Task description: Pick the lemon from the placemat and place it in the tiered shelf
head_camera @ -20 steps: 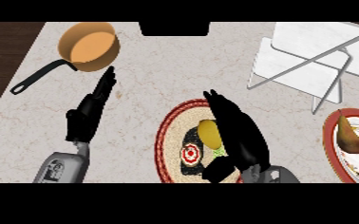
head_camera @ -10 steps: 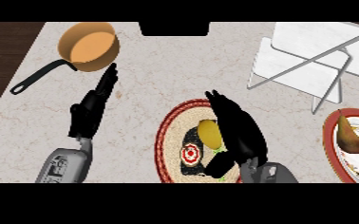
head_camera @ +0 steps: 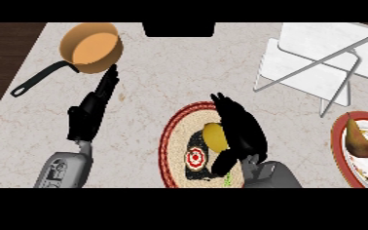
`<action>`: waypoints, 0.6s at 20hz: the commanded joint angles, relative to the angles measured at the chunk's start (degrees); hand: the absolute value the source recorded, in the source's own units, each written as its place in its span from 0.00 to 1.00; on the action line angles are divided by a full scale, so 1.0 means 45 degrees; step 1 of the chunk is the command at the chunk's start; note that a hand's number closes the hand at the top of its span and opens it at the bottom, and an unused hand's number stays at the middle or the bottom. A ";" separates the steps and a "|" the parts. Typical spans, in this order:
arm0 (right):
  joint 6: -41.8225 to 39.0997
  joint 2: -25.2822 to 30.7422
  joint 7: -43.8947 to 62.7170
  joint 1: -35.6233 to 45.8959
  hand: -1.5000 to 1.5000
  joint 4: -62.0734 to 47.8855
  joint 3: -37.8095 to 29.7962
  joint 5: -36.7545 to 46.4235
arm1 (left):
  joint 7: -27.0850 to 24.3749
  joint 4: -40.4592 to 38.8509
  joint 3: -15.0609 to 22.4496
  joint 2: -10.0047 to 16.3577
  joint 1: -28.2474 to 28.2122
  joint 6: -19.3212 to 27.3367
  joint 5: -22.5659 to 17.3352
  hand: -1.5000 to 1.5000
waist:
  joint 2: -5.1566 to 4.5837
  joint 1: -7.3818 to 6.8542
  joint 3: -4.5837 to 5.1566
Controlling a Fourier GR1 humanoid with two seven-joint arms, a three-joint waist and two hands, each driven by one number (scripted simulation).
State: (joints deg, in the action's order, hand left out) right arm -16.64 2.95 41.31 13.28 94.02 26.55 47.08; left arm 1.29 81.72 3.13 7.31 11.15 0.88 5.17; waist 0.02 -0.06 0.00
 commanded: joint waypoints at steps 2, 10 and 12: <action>0.0656 -0.0511 -0.0670 -0.0095 0.00 -0.1165 -0.0107 0.0925 | -0.0092 -0.0005 0.0057 -0.0313 -0.0229 -0.0120 0.0251 0.50 | -0.0003 0.0004 -0.0001; 0.0862 -0.0644 -0.0710 0.0073 0.00 -0.1668 -0.0057 0.0824 | 0.0155 0.0716 -0.0049 -0.0534 -0.0560 -0.0073 0.0564 0.50 | -0.0001 -0.0010 -0.0001; 0.1392 -0.0646 -0.1528 0.0271 0.00 -0.2882 -0.0299 0.0727 | -0.0370 0.0403 -0.0349 -0.0161 -0.0798 -0.0500 0.0332 0.50 | -0.0007 -0.0030 -0.0001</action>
State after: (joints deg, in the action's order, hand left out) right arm -12.57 0.64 36.21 12.48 86.15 25.66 51.08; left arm 1.77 83.60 2.38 5.93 9.50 -0.03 6.87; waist 0.01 -0.08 0.00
